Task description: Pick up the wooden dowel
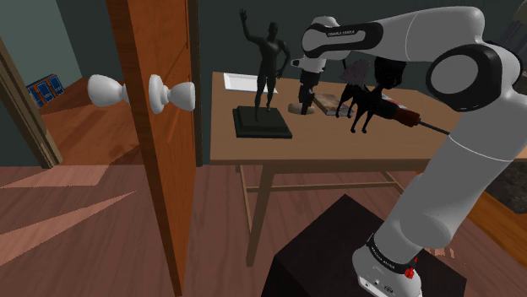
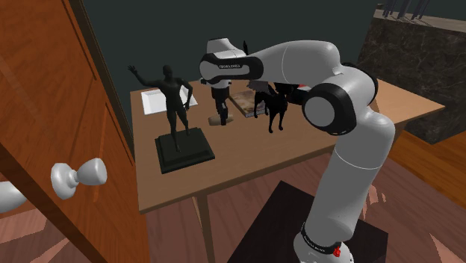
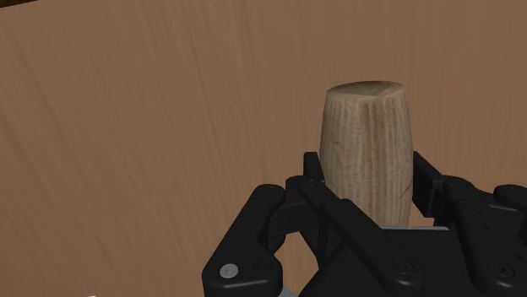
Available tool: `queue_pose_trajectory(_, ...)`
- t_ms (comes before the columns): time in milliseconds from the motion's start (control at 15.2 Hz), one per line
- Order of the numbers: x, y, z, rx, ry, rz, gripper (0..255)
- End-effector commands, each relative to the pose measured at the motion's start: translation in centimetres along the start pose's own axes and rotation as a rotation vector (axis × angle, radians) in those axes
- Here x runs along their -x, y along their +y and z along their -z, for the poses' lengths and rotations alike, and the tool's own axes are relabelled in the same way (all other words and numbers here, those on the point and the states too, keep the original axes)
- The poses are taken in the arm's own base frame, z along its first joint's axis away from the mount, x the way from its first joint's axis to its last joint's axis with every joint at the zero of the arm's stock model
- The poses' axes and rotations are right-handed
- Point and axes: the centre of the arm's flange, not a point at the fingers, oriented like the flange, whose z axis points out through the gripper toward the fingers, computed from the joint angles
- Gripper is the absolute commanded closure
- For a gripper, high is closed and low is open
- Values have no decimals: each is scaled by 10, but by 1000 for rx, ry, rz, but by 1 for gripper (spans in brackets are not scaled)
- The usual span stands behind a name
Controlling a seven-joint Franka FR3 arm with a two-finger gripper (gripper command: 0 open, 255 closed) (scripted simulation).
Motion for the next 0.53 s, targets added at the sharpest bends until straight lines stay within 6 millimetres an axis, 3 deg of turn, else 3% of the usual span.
queue_pose_trajectory(0,0,0,-1,-2,-1,0,255)
queue_pose_trajectory(132,0,0,-1,-2,-1,0,255)
queue_pose_trajectory(462,0,-2,26,-2,-1,0,255)
